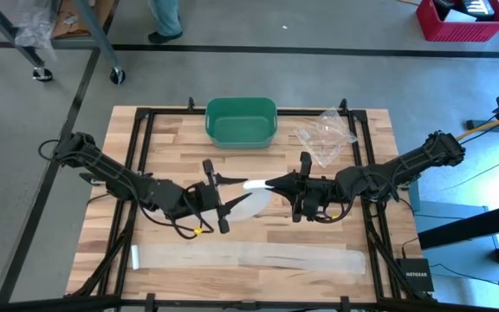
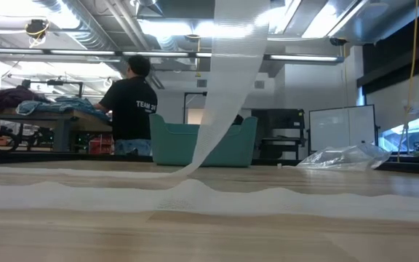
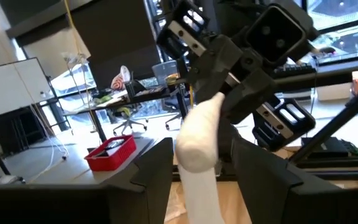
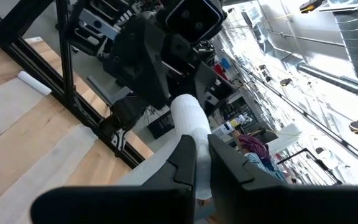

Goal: Roll bandage
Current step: Roll the top white bandage

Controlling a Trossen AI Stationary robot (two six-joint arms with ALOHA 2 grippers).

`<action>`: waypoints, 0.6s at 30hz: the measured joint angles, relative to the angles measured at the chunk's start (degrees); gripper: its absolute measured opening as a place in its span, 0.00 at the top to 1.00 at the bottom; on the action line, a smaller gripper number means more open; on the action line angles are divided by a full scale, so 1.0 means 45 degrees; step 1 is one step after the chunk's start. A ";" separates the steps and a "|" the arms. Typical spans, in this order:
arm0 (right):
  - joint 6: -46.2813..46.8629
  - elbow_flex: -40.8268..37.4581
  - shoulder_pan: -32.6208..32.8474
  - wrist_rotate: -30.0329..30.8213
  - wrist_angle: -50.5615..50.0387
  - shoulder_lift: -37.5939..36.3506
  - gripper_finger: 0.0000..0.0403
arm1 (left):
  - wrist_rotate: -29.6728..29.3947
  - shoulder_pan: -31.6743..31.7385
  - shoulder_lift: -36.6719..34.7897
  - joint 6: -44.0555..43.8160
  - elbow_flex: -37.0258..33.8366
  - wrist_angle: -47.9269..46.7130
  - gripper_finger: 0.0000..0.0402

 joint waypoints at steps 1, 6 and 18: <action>0.0000 0.0000 0.0000 -0.0044 0.0000 0.0000 0.94 | 0.0000 0.0000 0.0000 0.0000 0.0005 -0.0014 0.61; -0.0004 0.0000 0.0000 -0.0093 0.0001 -0.0004 0.94 | 0.0080 0.0019 0.0000 0.0059 0.0003 0.0087 0.69; 0.0908 0.0000 0.0010 -0.0093 0.0019 -0.0005 0.91 | 0.0866 0.0364 -0.0005 0.0882 0.0002 0.0107 0.90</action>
